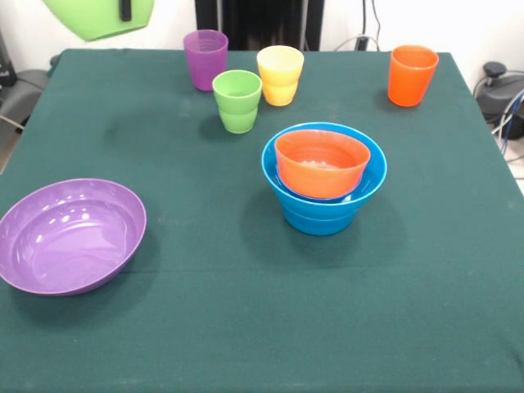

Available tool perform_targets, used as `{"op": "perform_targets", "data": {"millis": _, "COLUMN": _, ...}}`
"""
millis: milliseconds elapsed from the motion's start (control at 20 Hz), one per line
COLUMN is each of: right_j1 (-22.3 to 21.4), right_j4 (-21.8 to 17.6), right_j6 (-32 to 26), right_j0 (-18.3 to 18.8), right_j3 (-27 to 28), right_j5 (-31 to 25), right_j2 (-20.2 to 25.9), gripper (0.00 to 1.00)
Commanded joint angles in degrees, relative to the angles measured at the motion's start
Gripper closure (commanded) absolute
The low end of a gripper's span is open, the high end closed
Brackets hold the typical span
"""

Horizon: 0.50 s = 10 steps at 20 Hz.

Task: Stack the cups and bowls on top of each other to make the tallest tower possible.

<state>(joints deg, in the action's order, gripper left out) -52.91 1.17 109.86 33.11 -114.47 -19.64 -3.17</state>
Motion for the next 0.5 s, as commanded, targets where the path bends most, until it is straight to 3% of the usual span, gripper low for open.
{"op": "perform_targets", "data": {"millis": 50, "right_j1": -3.67, "right_j4": -0.4, "right_j6": 1.08, "right_j0": -4.16, "right_j3": 3.77, "right_j5": -12.89, "right_j2": 5.35, "gripper": 1.0}}
{"op": "perform_targets", "data": {"millis": 500, "right_j1": -2.6, "right_j4": 1.54, "right_j6": 5.25, "right_j0": -7.9, "right_j3": 7.69, "right_j5": -15.13, "right_j2": 5.5, "gripper": 1.0}}
